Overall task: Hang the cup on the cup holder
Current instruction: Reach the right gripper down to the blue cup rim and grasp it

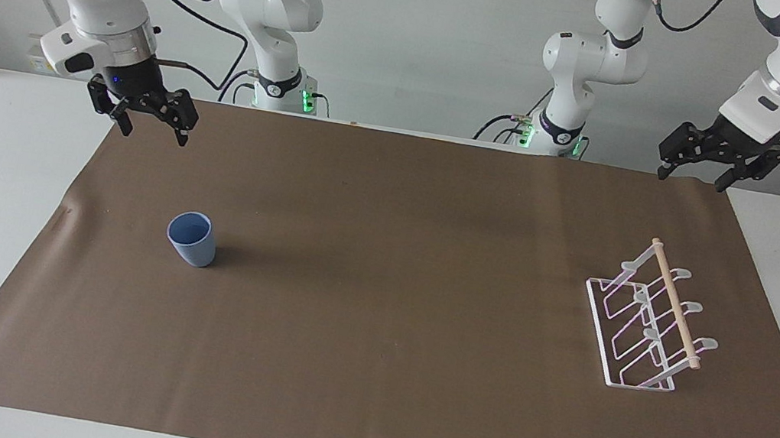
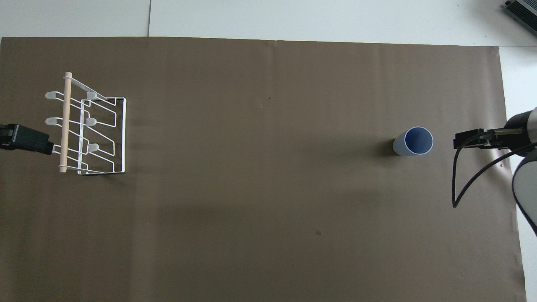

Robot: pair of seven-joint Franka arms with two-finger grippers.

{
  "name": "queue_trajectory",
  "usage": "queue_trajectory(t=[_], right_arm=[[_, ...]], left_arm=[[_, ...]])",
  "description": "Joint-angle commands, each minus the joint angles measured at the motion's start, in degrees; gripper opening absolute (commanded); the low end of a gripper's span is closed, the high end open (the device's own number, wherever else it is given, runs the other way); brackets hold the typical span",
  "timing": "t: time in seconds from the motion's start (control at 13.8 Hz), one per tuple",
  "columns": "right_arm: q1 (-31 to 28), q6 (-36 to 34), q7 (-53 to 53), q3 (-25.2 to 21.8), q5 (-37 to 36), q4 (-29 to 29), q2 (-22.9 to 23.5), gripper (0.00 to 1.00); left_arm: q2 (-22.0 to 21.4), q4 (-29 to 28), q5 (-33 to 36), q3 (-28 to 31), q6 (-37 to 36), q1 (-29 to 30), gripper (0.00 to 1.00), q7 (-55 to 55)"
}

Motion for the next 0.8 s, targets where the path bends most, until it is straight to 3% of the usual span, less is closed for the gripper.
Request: queue_trajectory(t=[0.0,0.29,0.73], right_arm=[[-2.0,7.7,-4.0,0.4,-0.3,-4.9,1.1,1.00],[-2.7,17.1,-4.8,0.5,-0.3,-5.4,8.8,1.00],[-2.6,20.1,-5.8,0.5,0.8,-7.9,10.5,1.00]], left_arm=[[-1.7,-2.1,1.0,-0.1,0.7,0.2,1.00,0.3],[-1.7,-2.1,1.0,-0.1,0.7,0.2,1.00,0.3],[-1.7,-2.1,1.0,-0.1,0.7,0.2,1.00,0.3]])
